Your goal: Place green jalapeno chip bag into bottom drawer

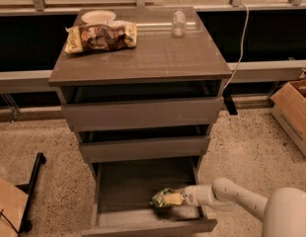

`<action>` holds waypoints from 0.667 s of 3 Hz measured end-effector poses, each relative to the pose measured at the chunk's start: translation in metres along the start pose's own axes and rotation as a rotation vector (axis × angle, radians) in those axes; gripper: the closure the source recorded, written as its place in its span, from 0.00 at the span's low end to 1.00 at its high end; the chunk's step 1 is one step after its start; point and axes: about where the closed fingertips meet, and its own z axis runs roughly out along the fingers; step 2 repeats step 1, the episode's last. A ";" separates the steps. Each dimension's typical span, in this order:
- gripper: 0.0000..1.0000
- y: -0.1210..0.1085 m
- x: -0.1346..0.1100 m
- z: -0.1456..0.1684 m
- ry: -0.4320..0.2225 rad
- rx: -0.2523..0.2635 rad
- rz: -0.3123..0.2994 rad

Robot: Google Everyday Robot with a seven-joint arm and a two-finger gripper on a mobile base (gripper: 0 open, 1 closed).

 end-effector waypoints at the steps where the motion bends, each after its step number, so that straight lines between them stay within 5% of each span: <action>1: 0.00 0.001 0.001 0.002 0.002 -0.004 0.000; 2: 0.00 0.001 0.001 0.002 0.002 -0.004 0.000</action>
Offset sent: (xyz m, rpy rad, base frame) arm 0.0000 0.0000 0.0000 0.0000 0.0000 0.0000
